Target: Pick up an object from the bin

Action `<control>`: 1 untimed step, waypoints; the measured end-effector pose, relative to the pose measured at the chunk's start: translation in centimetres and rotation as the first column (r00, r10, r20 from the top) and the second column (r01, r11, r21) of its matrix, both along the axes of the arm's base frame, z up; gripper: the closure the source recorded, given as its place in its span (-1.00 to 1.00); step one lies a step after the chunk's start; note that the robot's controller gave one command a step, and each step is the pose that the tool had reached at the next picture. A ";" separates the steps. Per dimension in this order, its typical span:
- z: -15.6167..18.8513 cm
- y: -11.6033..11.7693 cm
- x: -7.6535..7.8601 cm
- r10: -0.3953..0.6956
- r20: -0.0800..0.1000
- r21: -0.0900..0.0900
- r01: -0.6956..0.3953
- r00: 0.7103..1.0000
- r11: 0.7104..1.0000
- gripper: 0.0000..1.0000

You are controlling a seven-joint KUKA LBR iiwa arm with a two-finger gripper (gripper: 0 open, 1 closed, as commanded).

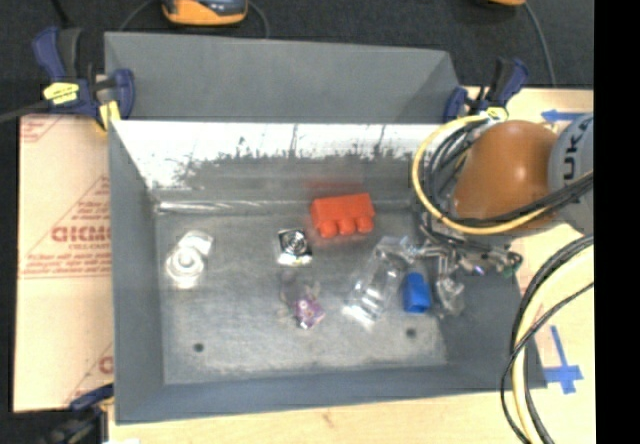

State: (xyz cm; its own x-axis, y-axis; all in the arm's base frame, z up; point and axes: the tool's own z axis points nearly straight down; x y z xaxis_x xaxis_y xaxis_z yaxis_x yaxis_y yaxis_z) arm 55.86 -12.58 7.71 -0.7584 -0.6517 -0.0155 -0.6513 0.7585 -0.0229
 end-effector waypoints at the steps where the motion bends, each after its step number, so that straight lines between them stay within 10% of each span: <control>1: -0.1 3.0 1.9 0.198 -0.009 -0.001 -0.198 0.980 0.980 -1.00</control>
Offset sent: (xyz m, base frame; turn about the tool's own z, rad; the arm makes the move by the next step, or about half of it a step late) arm 0.0136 0.0326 -0.0071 -0.2013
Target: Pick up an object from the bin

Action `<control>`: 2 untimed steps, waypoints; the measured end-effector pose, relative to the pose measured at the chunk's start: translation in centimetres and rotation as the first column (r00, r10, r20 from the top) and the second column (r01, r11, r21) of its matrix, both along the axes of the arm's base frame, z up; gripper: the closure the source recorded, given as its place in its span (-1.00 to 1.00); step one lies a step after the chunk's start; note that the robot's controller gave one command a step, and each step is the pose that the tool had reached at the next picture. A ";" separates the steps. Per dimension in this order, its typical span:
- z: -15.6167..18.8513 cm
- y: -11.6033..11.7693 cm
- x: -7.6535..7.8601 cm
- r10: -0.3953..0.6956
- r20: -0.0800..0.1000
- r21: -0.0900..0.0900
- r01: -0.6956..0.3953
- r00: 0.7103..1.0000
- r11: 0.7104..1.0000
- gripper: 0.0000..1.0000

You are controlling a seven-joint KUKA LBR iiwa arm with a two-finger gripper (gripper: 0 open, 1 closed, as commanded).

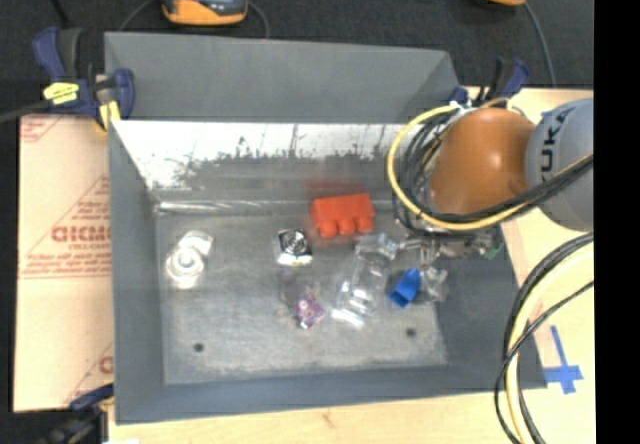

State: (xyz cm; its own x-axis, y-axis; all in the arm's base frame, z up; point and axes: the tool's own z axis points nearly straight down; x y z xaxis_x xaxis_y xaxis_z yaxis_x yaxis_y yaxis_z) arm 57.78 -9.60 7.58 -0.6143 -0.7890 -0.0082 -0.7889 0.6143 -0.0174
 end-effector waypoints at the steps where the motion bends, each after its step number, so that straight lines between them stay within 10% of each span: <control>1: 0.3 0.2 0.2 -0.001 0.005 0.003 0.001 1.000 1.000 1.00; 2: 14.9 -1.4 2.3 0.015 -0.005 0.002 -0.015 1.000 1.000 1.00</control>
Offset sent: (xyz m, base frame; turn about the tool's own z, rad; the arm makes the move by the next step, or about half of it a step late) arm 0.0000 0.0000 0.0000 0.0000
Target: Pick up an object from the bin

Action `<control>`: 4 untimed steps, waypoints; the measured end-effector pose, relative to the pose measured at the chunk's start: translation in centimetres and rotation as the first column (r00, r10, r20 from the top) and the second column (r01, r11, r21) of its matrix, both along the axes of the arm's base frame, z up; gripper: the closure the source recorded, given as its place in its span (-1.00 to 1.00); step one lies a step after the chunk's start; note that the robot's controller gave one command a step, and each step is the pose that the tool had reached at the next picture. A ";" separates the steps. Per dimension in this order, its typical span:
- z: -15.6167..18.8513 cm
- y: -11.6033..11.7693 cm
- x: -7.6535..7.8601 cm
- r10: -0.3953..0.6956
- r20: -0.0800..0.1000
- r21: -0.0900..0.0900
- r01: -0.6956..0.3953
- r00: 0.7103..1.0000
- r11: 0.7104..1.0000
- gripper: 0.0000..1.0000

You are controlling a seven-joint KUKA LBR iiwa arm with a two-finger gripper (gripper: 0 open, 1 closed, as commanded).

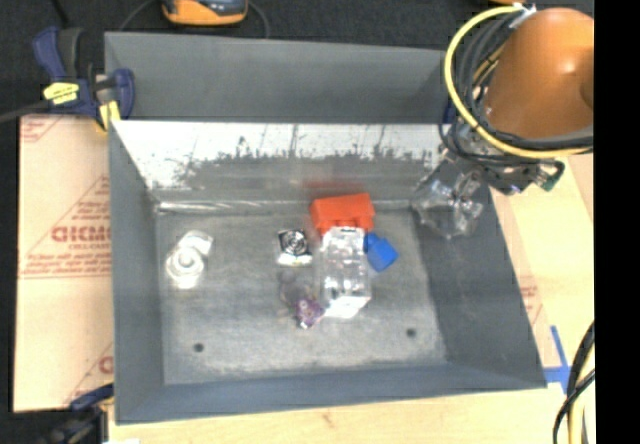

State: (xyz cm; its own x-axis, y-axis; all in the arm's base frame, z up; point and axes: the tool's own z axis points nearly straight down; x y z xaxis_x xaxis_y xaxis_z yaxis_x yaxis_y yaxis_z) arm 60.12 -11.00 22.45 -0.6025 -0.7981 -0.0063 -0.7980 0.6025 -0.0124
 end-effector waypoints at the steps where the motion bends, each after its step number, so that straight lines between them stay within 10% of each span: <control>1: -6.9 -3.2 -5.5 0.195 -0.016 0.004 -0.195 0.981 0.981 1.00; 2: -6.7 -3.1 -5.3 0.194 -0.011 0.003 -0.194 0.981 0.981 -1.00; 3: -13.3 0.0 4.6 0.118 -0.005 0.005 -0.118 0.993 0.993 -1.00; 4: -15.1 6.0 3.7 0.052 0.000 0.004 -0.052 0.999 0.999 -1.00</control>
Offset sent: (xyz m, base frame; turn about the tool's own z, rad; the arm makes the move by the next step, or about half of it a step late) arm -0.0541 -0.0302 -0.0674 -0.1994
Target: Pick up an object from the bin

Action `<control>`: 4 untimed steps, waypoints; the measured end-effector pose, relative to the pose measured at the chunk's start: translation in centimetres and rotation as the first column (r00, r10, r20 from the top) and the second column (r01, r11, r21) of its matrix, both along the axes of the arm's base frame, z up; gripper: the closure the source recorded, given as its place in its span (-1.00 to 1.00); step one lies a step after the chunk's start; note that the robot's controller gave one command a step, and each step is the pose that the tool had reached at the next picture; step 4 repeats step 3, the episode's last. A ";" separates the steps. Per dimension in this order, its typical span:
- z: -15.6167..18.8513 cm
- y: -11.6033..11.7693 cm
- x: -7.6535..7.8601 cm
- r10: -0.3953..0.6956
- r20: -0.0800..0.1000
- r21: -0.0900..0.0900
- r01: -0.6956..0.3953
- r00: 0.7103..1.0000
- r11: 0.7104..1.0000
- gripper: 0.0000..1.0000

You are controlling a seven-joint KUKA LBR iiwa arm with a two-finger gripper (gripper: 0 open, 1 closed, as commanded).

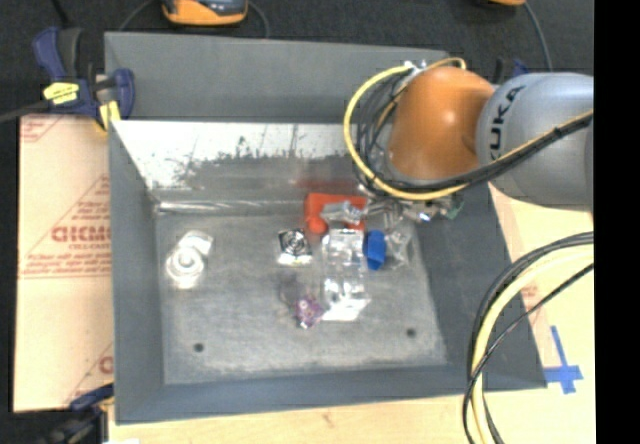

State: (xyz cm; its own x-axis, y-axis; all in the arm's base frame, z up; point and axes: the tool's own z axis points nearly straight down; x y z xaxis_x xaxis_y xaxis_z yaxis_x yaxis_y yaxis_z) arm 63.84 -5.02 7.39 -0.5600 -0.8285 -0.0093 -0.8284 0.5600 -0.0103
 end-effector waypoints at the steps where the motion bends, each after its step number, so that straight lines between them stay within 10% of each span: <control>1: -0.1 -0.2 -0.1 -0.004 -0.005 0.000 0.004 1.000 1.000 1.00; 2: 10.1 -1.0 1.3 -0.010 0.001 -0.003 0.010 1.000 1.000 1.00; 3: 20.5 -2.4 -1.0 0.003 0.000 -0.004 -0.003 1.000 1.000 1.00; 4: 20.5 -2.4 -1.0 0.003 0.000 -0.004 -0.003 1.000 1.000 1.00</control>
Offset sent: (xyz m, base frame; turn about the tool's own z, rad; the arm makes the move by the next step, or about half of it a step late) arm 0.0000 0.0000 0.0000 0.0000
